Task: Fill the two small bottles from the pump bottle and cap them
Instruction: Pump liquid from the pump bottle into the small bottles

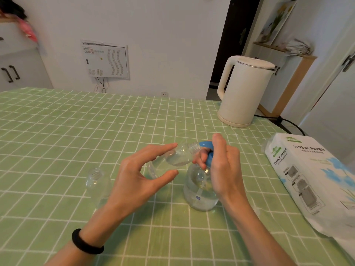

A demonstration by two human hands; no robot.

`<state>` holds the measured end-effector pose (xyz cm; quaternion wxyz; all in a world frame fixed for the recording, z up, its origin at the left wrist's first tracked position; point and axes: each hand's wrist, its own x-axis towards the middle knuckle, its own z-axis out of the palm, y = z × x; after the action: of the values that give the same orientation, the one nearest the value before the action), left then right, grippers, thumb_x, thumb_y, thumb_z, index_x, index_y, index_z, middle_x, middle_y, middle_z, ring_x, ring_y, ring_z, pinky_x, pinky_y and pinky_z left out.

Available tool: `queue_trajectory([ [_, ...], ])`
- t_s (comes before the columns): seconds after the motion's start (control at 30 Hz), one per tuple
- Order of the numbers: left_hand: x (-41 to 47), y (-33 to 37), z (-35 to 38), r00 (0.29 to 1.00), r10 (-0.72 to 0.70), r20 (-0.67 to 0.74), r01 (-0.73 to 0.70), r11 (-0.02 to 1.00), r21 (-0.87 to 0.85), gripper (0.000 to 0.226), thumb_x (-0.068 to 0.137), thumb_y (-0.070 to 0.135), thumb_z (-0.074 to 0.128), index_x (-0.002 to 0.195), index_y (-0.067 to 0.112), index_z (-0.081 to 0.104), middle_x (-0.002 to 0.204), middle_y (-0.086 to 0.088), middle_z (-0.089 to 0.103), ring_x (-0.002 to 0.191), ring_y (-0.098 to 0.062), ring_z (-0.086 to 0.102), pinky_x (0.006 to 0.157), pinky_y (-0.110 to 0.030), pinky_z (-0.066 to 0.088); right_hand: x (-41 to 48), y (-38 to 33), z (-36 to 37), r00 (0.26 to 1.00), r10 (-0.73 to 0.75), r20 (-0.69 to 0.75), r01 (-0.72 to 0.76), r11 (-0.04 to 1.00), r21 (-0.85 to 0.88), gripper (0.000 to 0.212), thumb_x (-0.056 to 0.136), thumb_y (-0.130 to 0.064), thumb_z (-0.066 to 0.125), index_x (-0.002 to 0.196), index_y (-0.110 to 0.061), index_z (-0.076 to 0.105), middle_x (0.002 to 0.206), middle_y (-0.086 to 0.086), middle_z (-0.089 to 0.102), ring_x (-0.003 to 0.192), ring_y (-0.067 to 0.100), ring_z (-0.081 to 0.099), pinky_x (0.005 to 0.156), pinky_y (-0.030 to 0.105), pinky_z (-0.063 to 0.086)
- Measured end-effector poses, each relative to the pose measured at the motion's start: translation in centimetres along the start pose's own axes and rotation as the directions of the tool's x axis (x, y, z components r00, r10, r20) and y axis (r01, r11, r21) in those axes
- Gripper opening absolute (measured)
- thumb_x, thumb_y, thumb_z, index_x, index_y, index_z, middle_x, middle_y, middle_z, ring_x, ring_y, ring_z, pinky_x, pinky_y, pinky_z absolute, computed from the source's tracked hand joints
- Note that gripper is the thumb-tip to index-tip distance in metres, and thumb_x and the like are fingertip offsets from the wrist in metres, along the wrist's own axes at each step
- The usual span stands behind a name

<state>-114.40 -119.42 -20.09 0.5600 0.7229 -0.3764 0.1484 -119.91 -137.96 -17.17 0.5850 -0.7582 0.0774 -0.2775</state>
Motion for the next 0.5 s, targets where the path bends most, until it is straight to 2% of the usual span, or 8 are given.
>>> queue_trajectory([
  [0.07, -0.01, 0.01, 0.0, 1.0, -0.001, 0.0, 0.001, 1.0, 0.002, 0.054, 0.079, 0.021, 0.086, 0.132, 0.024, 0.071, 0.121, 0.014, 0.076, 0.112, -0.006, 0.071, 0.093, -0.016, 0.05, 0.01, -0.07, 0.04, 1.0, -0.002, -0.002, 0.002, 1.0, 0.003, 0.066, 0.1, -0.052, 0.035, 0.051, -0.009, 0.049, 0.049, 0.004, 0.053, 0.062, 0.014, 0.067, 0.083, 0.06, 0.059],
  [0.27, 0.02, 0.04, -0.05, 1.0, -0.007, -0.002, 0.007, 1.0, -0.004, 0.054, 0.08, 0.021, 0.086, 0.132, 0.024, 0.071, 0.12, 0.015, 0.076, 0.112, -0.006, 0.071, 0.093, -0.015, 0.049, 0.21, 0.05, -0.12, 0.999, -0.045, 0.015, 0.045, 0.999, 0.014, 0.05, 0.095, -0.027, 0.042, 0.047, -0.019, 0.05, 0.048, 0.003, 0.051, 0.058, 0.015, 0.062, 0.079, 0.055, 0.059],
  [0.4, 0.0, 0.02, -0.04, 1.0, -0.01, -0.003, 0.01, 1.0, -0.009, 0.056, 0.079, 0.021, 0.087, 0.132, 0.029, 0.07, 0.12, 0.018, 0.076, 0.113, -0.007, 0.071, 0.092, -0.015, 0.05, 0.11, 0.15, -0.07, 1.0, -0.021, 0.014, 0.02, 0.999, 0.026, 0.054, 0.098, -0.034, 0.04, 0.047, -0.02, 0.051, 0.049, 0.003, 0.052, 0.06, 0.013, 0.064, 0.084, 0.059, 0.058],
  [0.5, 0.04, -0.1, -0.06, 1.0, -0.015, -0.008, 0.015, 1.0, -0.011, 0.056, 0.079, 0.023, 0.086, 0.132, 0.029, 0.07, 0.121, 0.019, 0.076, 0.113, -0.007, 0.071, 0.092, -0.014, 0.049, 0.03, 0.1, -0.06, 1.0, -0.004, 0.012, 0.004, 0.999, 0.047, 0.062, 0.1, -0.05, 0.036, 0.049, -0.018, 0.052, 0.05, 0.004, 0.052, 0.063, 0.015, 0.068, 0.084, 0.052, 0.06],
])
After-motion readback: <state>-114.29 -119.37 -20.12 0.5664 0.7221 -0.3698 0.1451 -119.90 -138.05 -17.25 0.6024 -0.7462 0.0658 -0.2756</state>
